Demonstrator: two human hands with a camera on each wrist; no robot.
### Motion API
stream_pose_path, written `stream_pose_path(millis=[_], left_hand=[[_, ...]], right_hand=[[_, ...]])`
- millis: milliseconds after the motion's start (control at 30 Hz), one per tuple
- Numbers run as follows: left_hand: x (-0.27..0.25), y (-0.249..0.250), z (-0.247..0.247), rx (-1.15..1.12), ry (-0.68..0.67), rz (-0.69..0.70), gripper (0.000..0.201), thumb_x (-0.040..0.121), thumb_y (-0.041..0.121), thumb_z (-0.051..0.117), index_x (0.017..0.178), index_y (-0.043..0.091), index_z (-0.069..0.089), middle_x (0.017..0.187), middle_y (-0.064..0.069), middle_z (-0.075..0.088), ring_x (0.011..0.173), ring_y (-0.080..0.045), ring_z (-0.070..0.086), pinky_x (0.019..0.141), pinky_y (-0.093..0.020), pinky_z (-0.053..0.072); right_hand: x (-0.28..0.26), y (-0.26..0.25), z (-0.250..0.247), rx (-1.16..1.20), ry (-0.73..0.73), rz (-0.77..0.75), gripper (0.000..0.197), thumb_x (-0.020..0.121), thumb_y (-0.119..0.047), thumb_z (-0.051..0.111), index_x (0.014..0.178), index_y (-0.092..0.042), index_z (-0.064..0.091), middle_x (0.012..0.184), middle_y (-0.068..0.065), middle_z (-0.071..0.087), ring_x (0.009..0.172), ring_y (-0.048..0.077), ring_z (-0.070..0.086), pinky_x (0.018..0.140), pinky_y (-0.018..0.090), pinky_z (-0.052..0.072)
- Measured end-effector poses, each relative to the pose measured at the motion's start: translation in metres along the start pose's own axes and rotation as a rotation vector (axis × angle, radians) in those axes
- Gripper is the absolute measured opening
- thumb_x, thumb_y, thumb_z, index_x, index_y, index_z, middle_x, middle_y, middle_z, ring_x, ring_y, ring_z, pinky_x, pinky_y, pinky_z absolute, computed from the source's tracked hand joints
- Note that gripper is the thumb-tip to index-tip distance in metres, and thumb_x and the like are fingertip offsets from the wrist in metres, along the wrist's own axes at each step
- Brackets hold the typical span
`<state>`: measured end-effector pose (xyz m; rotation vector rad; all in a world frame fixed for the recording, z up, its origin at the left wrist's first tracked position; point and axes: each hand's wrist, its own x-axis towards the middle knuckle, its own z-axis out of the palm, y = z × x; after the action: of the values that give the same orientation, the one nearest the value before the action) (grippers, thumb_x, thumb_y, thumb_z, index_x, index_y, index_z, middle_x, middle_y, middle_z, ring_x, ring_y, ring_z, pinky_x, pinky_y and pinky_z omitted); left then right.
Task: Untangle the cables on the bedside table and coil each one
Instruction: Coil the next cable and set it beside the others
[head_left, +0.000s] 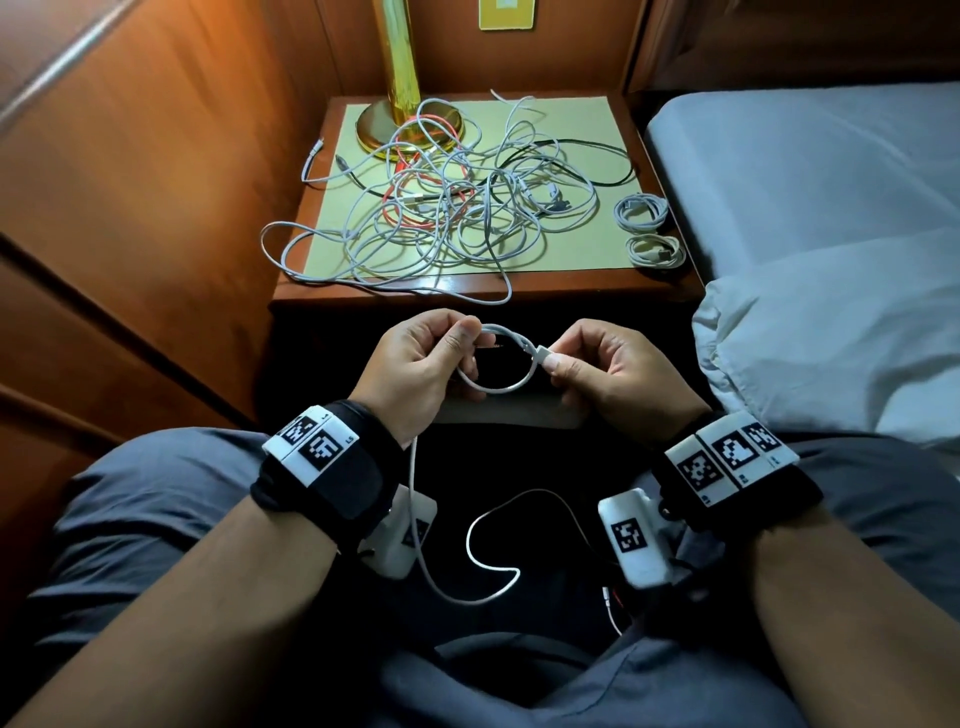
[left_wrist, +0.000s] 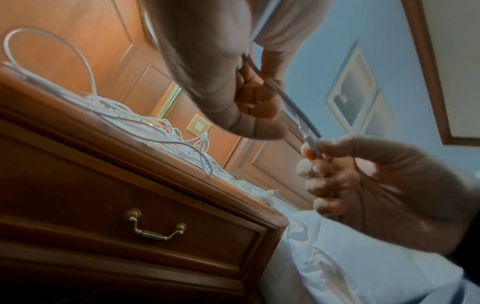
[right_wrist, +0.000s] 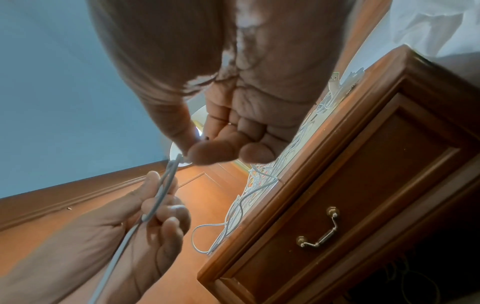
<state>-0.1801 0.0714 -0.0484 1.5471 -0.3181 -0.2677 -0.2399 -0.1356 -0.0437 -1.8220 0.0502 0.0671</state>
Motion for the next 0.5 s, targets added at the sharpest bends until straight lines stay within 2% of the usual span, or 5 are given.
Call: stream_pose_path(millis=[100, 200, 267, 367, 500], left_hand=[[0.0016, -0.0001, 0.0003, -0.105, -0.007, -0.009, 0.023, 0.1, 0.017, 0.056, 0.087, -0.001, 0.061, 0.063, 0.0, 0.053, 0.057, -0.019, 0.058, 0.064, -0.037, 0.055], [-0.0003, 0.0025, 0.0012, -0.177, -0.045, -0.068, 0.019, 0.1, 0.014, 0.053, 0.092, -0.003, 0.059, 0.059, 0.004, 0.048, 0.049, -0.013, 0.047, 0.055, -0.03, 0.053], [-0.0001, 0.0046, 0.0018, -0.147, -0.035, -0.068, 0.017, 0.102, 0.009, 0.051, 0.091, -0.001, 0.061, 0.057, 0.005, 0.046, 0.047, -0.01, 0.038, 0.052, -0.026, 0.048], [0.0036, 0.0039, 0.0, -0.049, -0.012, -0.017, 0.016, 0.098, 0.016, 0.059, 0.086, 0.008, 0.066, 0.06, -0.001, 0.04, 0.05, -0.012, 0.033, 0.054, -0.031, 0.042], [0.0013, -0.003, -0.0011, 0.069, -0.01, 0.033, 0.016, 0.099, 0.016, 0.06, 0.088, 0.01, 0.069, 0.059, -0.002, 0.047, 0.052, -0.011, 0.046, 0.065, -0.038, 0.056]], right_hand=[[0.0005, 0.001, 0.0036, 0.007, 0.009, -0.011, 0.007, 0.095, -0.014, 0.065, 0.089, -0.013, 0.063, 0.071, -0.008, 0.063, 0.059, 0.01, 0.063, 0.055, 0.021, 0.049], [-0.0012, 0.0044, 0.005, -0.032, -0.002, -0.034, 0.007, 0.097, -0.014, 0.063, 0.091, -0.012, 0.061, 0.068, -0.008, 0.063, 0.06, 0.007, 0.064, 0.058, 0.022, 0.049], [-0.0015, 0.0056, 0.0032, -0.078, -0.008, -0.05, 0.007, 0.097, -0.014, 0.062, 0.092, -0.011, 0.06, 0.067, -0.007, 0.064, 0.061, 0.006, 0.063, 0.06, 0.025, 0.05], [-0.0008, 0.0059, 0.0029, -0.125, -0.003, -0.056, 0.006, 0.098, -0.015, 0.062, 0.093, -0.011, 0.06, 0.069, -0.005, 0.064, 0.062, 0.008, 0.064, 0.062, 0.026, 0.05], [0.0021, 0.01, -0.001, -0.102, 0.006, -0.015, 0.007, 0.096, -0.014, 0.065, 0.089, -0.013, 0.063, 0.076, -0.004, 0.065, 0.069, 0.011, 0.068, 0.067, 0.024, 0.051]])
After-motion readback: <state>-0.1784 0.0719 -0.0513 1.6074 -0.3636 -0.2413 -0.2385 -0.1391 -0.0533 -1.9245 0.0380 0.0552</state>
